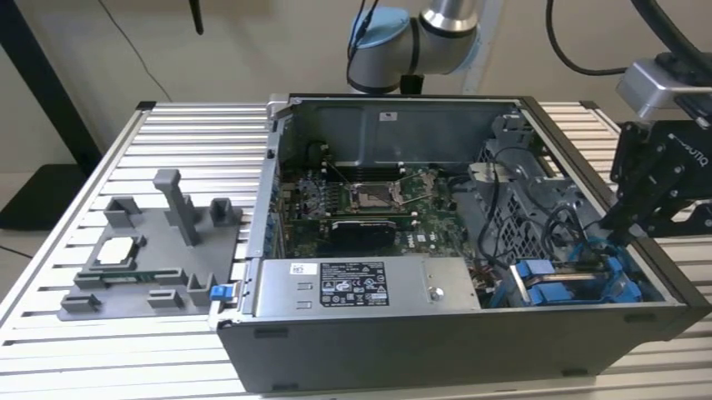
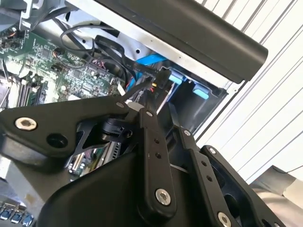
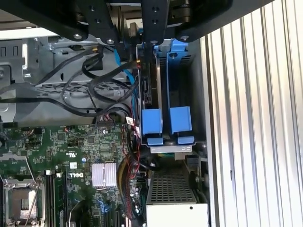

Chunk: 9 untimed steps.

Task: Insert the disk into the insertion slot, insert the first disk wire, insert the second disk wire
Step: 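Insert the first disk wire, then insert the second disk wire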

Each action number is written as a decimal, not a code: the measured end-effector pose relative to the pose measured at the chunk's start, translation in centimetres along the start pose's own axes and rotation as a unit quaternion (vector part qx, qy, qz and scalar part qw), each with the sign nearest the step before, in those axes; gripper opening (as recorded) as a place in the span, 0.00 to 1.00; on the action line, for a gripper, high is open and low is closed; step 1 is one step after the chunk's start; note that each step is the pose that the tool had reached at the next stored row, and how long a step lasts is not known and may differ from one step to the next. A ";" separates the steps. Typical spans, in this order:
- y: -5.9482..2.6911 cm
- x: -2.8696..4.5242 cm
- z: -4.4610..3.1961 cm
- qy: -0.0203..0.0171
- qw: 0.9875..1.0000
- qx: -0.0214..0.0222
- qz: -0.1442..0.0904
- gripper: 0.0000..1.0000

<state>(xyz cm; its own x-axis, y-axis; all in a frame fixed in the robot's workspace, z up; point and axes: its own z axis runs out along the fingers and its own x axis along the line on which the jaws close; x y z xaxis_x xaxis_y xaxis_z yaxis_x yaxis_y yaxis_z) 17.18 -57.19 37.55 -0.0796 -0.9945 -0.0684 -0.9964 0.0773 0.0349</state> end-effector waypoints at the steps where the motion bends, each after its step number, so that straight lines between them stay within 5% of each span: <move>1: -0.17 -0.01 0.00 0.000 1.000 0.000 0.000 1.00; 9: -1.29 -0.11 -0.02 0.000 1.000 0.000 0.000 1.00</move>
<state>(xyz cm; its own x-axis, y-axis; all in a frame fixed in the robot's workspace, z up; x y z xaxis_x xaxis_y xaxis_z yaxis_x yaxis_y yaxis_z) 18.48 -57.19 37.53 -0.0796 -0.9945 -0.0684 -0.9964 0.0773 0.0349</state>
